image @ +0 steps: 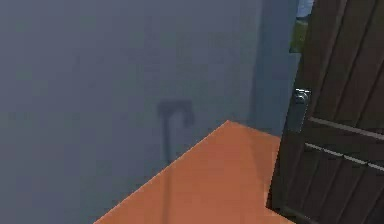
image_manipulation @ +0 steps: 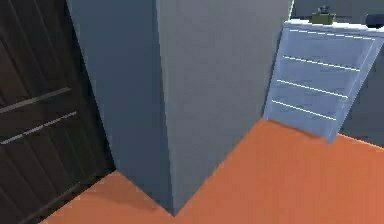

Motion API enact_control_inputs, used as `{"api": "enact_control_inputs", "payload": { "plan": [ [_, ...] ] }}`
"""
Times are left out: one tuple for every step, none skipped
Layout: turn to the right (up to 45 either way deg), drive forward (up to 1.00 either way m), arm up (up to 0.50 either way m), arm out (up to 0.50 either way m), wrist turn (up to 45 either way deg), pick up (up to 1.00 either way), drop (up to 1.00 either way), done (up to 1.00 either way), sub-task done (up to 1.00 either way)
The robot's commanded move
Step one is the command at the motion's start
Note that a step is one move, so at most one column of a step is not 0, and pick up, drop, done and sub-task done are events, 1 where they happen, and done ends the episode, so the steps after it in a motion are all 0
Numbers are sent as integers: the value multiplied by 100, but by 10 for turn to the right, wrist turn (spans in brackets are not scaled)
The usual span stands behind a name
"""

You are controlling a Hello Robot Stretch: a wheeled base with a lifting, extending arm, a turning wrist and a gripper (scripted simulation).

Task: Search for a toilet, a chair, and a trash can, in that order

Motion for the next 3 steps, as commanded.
{"api": "enact_control_inputs", "payload": {
  "plan": [
    [0, 100, 0, 0, 0, 0, 0, 0, 0],
    [-90, 0, 0, 0, 0, 0, 0, 0, 0],
    [0, 15, 0, 0, 0, 0, 0, 0, 0]
  ]
}}
